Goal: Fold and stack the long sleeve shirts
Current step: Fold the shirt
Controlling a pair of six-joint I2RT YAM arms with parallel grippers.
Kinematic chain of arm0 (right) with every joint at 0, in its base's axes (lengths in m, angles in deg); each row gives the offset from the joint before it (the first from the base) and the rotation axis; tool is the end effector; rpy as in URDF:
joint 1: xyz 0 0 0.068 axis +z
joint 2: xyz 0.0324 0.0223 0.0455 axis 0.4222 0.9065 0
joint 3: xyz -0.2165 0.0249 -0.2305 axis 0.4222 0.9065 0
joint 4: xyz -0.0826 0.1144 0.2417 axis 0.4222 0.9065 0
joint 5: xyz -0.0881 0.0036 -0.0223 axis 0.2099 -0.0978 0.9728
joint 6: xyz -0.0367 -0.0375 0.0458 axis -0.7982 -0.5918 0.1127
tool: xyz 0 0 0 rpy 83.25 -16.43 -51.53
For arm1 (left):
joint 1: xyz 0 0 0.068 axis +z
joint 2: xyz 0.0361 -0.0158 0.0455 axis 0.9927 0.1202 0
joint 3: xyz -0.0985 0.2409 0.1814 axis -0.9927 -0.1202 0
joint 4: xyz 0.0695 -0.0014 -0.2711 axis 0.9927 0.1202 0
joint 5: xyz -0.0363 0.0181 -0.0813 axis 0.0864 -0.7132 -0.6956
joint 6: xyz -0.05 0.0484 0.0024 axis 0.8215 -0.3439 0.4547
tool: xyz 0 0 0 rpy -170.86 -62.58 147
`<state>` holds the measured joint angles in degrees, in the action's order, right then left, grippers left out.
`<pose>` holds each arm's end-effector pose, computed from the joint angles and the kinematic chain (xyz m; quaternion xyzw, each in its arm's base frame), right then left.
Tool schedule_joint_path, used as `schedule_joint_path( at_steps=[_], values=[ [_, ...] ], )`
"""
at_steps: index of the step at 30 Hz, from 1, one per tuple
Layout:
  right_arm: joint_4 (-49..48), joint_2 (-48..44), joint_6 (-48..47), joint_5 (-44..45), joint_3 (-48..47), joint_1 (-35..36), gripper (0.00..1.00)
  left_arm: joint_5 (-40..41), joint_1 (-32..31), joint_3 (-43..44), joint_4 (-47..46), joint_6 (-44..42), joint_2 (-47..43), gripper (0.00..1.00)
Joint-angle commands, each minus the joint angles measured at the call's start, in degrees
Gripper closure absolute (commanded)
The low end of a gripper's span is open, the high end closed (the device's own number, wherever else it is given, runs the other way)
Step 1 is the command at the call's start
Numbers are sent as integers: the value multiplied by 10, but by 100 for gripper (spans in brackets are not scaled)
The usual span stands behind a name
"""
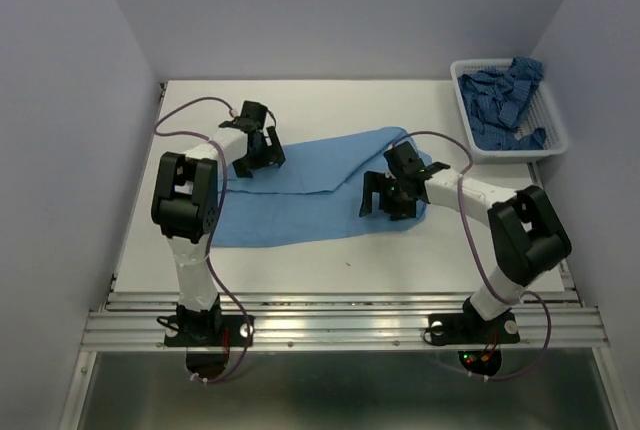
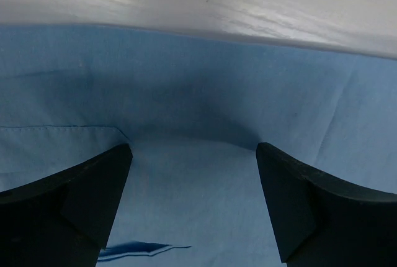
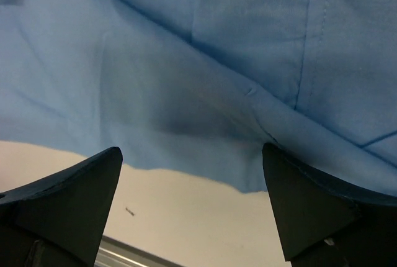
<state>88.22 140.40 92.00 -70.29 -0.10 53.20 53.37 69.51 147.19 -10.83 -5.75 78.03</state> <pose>0.2976 0.1702 0.2010 -0.0026 0.9670 0.1878 0.1721 0.4661 -0.1098 0.2036 -0.1279 0.9424 -0.0894 0.2957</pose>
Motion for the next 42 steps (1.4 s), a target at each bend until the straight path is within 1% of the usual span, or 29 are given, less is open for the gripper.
schedule_joint_path(
  at_steps=[1, 4, 8, 9, 10, 11, 12, 13, 14, 15, 16, 17, 18, 20, 21, 22, 25, 26, 28, 32, 33, 34, 35, 36, 37, 38, 39, 40, 42],
  values=[
    [-31, 76, -6, 20, -47, -1, 0, 20, 7, -45, -22, 6, -37, 1],
    [-28, 122, -26, 6, -100, -36, 0, 18, 7, -110, -54, 23, -57, 1],
    [-23, 239, -59, -15, -202, -84, 0, -11, 3, -186, -76, 77, -79, 1],
    [-22, 262, -80, -17, -229, -90, 0, -22, -12, -216, -82, 92, -91, 1],
    [-21, 287, -91, -19, -290, -97, 0, -24, -24, -230, -85, 108, -99, 1],
    [-14, 343, -113, -24, -326, -97, 0, -47, -40, -241, -92, 143, -117, 1],
    [-12, 373, -121, -41, -365, -102, 0, -53, -76, -259, -92, 164, -126, 1],
    [-2, 434, -137, -49, -446, -107, 0, -63, -95, -265, -97, 209, -143, 1],
    [-2, 435, -137, -52, -495, -107, 0, -76, -114, -270, -97, 209, -150, 1],
    [19, 467, -147, -53, -547, -107, 0, -88, -133, -274, -106, 244, -156, 1],
    [31, 531, -163, -53, -603, -113, 0, -96, -151, -269, -125, 265, -160, 1],
    [39, 560, -171, -57, -657, -114, 0, -102, -190, -260, -134, 278, -161, 1],
    [43, 584, -186, -69, -749, -114, 0, -118, -209, -243, -147, 284, -155, 1],
    [47, 631, -198, -97, -819, -114, 0, -120, -245, -177, -147, 289, -143, 1],
    [47, 634, -212, -102, -855, -114, 0, -114, -273, -154, -142, 286, -132, 1],
    [45, 621, -219, -99, -861, -114, 0, -113, -282, -114, -130, 271, -127, 1],
    [29, 567, -236, -80, -818, -114, 0, -80, -287, -68, -73, 251, -124, 1],
    [23, 521, -238, -75, -802, -119, 0, -63, -287, -60, -58, 238, -127, 1],
    [20, 478, -240, -62, -775, -119, 0, -18, -287, -49, -22, 224, -144, 1],
    [33, 366, -226, -31, -711, -119, 0, -14, -290, -56, -22, 195, -197, 1],
    [39, 313, -218, -19, -687, -119, 0, -16, -291, -61, -20, 190, -228, 1],
    [44, 282, -186, 23, -654, -119, 0, -12, -294, -83, -12, 190, -245, 1],
    [46, 250, -169, 38, -565, -119, 0, -11, -301, -99, -7, 194, -264, 1],
    [44, 216, -150, 52, -507, -119, 0, -16, -303, -122, -1, 205, -302, 1],
    [45, 147, -108, 82, -448, -119, 0, -20, -304, -177, 1, 214, -321, 1],
    [46, 110, -89, 87, -389, -119, 0, -24, -306, -209, -1, 225, -343, 1],
    [42, 73, -72, 89, -270, -119, 0, -54, -307, -245, -5, 237, -385, 1],
    [34, 2, -35, 82, -214, -119, 0, -68, -309, -309, -18, 262, -407, 1],
    [24, -71, -3, 64, -114, -119, 0, -102, -325, -369, -37, 288, -470, 1]
  ],
)
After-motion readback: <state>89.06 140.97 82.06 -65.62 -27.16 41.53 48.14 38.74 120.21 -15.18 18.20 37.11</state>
